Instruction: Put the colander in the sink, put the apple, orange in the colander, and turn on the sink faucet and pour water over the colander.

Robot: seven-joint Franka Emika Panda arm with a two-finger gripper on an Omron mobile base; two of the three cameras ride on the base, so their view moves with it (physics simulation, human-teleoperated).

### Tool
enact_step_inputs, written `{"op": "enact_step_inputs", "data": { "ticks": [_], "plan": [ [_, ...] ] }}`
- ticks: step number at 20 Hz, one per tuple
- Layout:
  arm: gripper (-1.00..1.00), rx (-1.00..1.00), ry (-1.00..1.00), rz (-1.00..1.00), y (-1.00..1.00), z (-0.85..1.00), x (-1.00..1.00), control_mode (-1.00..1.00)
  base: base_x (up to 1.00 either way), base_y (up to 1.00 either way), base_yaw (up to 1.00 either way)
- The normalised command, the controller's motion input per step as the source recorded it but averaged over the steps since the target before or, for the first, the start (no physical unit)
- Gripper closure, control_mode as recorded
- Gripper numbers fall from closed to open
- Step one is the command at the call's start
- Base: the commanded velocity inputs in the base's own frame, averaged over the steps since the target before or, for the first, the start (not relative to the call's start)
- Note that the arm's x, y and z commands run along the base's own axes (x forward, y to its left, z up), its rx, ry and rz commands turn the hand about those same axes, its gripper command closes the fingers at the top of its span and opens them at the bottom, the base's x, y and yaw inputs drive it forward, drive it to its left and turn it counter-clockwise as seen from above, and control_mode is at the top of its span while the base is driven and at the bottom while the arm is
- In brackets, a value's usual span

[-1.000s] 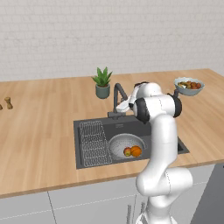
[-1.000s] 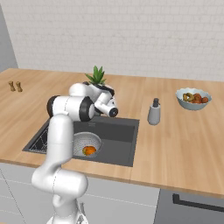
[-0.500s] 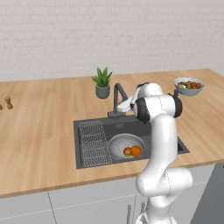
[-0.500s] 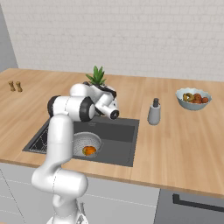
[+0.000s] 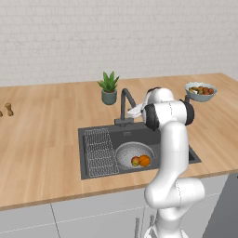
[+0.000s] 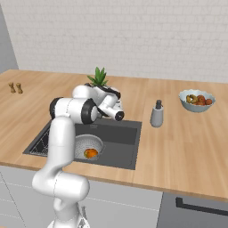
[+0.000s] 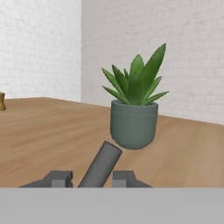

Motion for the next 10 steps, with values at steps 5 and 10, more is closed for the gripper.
{"op": "enact_step_inputs", "data": {
  "ticks": [5, 10],
  "plan": [
    [1.0, 0.0, 0.08, 0.0, -0.76, -0.16, 0.0, -1.0, 0.0, 0.0, 0.0],
    [1.0, 0.0, 0.05, 0.0, -0.7, -0.2, 0.0, -1.0, 0.0, 0.0, 0.0]
  ]
}}
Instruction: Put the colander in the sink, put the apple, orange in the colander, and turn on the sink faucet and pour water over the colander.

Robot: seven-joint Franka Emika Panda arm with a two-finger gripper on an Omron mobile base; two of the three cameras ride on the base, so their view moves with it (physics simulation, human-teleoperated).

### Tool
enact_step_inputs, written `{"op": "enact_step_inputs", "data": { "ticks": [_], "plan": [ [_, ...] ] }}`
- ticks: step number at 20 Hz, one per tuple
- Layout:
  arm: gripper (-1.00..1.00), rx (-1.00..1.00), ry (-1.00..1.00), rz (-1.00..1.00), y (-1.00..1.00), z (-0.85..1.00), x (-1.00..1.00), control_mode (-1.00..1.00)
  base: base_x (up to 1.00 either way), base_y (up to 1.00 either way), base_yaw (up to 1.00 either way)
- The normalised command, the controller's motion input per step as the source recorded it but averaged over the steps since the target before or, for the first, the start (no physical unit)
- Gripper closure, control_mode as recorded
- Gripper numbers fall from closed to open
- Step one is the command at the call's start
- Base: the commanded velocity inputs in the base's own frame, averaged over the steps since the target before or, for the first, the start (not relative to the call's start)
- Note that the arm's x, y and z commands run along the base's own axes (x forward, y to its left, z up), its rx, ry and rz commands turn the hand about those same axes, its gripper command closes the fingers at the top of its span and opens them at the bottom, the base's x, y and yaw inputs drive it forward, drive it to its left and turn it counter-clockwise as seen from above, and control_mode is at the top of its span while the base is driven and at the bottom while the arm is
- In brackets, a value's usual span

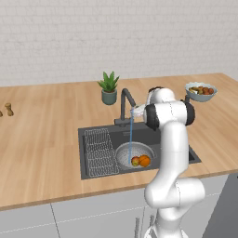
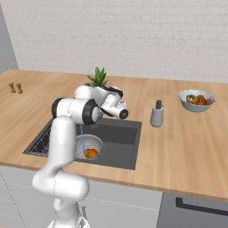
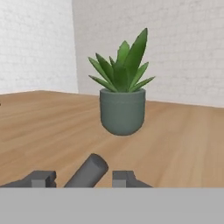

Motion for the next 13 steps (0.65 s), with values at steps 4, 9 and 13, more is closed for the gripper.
{"op": "enact_step_inputs", "data": {
  "ticks": [4, 9, 13],
  "plan": [
    [1.0, 0.0, 0.01, 0.0, -0.66, -0.14, 0.0, -1.0, 0.0, 0.0, 0.0],
    [1.0, 0.0, 0.0, 0.0, -0.39, -0.09, 0.0, -1.0, 0.0, 0.0, 0.0],
    [1.0, 0.0, 0.02, 0.0, -0.42, -0.07, -0.01, -1.0, 0.0, 0.0, 0.0]
  ]
}}
